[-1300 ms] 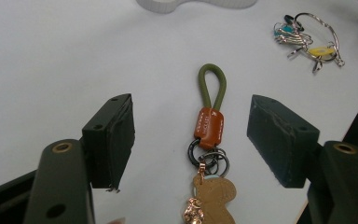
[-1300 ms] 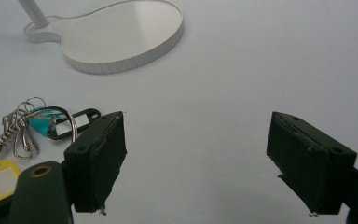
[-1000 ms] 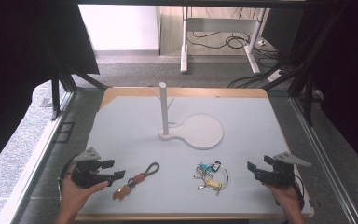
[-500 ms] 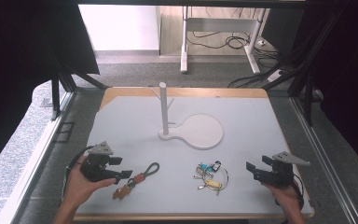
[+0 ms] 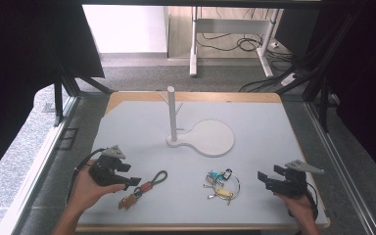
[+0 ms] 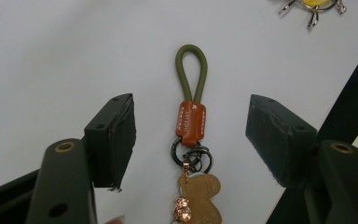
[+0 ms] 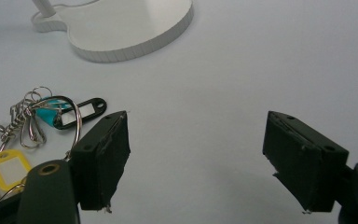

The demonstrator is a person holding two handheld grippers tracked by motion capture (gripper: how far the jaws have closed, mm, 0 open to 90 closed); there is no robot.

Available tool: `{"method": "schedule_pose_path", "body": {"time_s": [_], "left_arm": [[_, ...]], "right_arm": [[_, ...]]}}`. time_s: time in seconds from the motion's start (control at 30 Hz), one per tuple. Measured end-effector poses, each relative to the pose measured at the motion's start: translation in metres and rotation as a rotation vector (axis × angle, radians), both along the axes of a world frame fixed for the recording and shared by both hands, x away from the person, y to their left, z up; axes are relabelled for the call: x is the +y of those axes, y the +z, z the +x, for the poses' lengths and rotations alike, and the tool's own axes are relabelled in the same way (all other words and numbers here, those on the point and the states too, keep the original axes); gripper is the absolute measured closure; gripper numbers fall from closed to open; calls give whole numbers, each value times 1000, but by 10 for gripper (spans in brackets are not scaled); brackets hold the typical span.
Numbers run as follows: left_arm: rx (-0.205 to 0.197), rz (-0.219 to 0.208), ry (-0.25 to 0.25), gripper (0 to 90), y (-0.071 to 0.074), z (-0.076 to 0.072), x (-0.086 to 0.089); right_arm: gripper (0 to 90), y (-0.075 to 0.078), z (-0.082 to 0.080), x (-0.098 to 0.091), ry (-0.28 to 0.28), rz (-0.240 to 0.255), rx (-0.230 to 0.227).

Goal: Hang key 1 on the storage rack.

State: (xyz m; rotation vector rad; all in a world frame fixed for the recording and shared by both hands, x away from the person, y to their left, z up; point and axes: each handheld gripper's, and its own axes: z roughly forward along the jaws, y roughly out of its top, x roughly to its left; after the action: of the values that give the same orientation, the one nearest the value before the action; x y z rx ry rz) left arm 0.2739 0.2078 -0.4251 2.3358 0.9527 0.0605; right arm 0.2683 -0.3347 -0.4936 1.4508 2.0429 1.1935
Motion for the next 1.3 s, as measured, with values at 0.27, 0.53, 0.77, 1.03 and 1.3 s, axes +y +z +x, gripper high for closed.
{"method": "schedule_pose_path", "body": {"time_s": [0.27, 0.53, 0.77, 1.03, 1.3], "left_arm": [[30, 120, -51, 352, -2, 6, -20], [81, 201, -107, 433, -18, 14, -40], [132, 252, -137, 500, -30, 20, -51], [168, 336, -181, 565, -45, 26, -61], [197, 372, -204, 602, -49, 30, -65]], "right_arm": [[237, 1, -1, -3, -14, 1, -1], [241, 0, -1, -4, -19, -5, 5], [243, -4, 0, -2, -17, -25, 23], [244, -4, 0, -1, -6, -29, 18], [246, -4, 0, -3, -13, -23, 18]]}}
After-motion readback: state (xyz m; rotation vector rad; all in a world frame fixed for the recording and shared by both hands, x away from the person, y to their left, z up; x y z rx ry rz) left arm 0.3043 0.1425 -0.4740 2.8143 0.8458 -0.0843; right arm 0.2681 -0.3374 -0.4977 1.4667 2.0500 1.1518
